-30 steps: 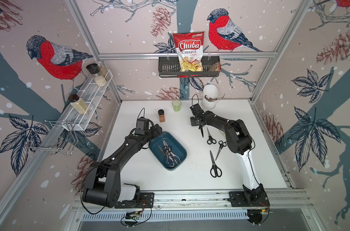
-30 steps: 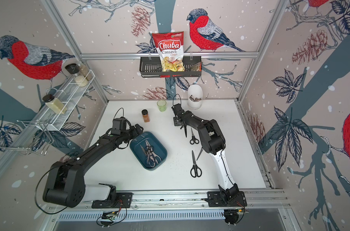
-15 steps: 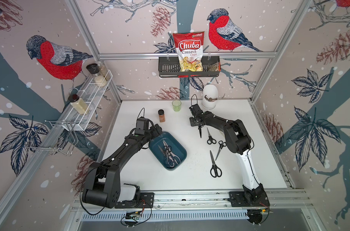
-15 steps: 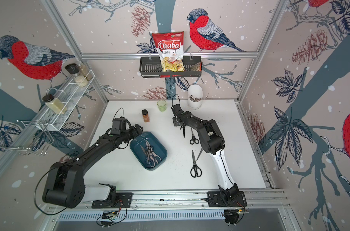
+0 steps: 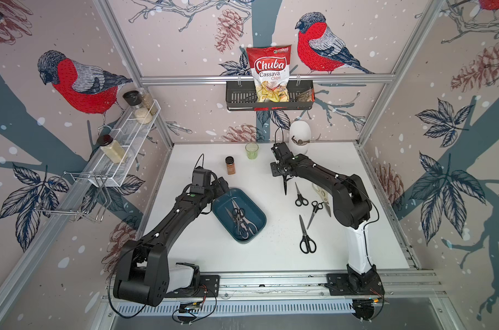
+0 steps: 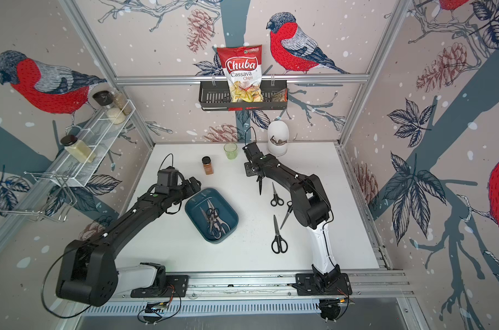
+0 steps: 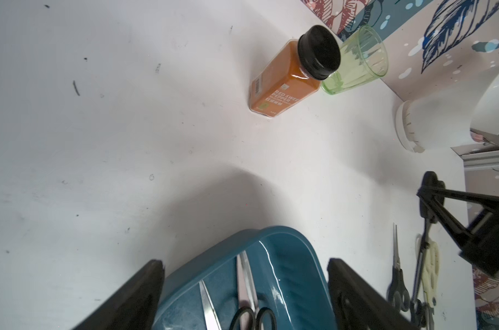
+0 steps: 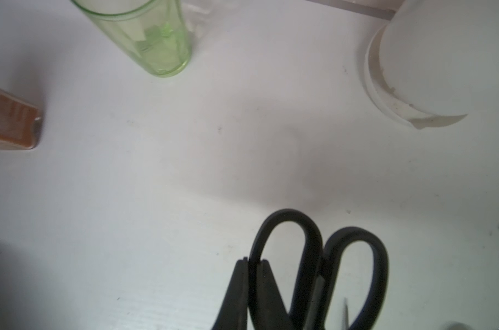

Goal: Put the scissors into the storage box
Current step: Pick up the scissors from the center of the board, then place the scissors in the storage box.

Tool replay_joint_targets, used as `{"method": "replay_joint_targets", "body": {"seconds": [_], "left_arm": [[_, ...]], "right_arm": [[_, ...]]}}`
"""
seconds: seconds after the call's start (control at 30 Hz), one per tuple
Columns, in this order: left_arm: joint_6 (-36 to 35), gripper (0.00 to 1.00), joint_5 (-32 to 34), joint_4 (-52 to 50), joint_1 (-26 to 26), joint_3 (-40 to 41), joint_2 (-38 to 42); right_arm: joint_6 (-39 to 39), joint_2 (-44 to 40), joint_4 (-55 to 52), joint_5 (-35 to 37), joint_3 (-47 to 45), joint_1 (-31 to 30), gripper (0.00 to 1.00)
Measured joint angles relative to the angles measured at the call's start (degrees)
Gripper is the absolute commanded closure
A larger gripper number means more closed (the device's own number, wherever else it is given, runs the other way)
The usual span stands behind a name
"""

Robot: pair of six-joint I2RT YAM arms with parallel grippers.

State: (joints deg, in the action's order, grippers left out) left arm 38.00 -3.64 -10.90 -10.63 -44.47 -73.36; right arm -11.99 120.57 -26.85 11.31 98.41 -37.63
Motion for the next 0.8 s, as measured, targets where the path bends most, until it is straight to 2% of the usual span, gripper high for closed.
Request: {"method": "replay_joint_targets", "body": {"seconds": [0.2,0.47,0.8], "left_arm": [[1.75,0.07,2.54,0.39,1.86,3.48,2.34],[5.57,0.07,0.61,1.79,11.08,10.4,5.66],[7.02,0.06,-0.24,2.93,13.79,13.6,8.74]], "right_arm": [[-1.68,-3.89,-0.17,-0.2,-1.49,-7.91,0.96],[-3.26,-4.0,0.42,-0.59,1.44,-17.46,0.96],[-4.96,-0.94,3.17,-3.78,0.83,-25.33,0.95]]}}
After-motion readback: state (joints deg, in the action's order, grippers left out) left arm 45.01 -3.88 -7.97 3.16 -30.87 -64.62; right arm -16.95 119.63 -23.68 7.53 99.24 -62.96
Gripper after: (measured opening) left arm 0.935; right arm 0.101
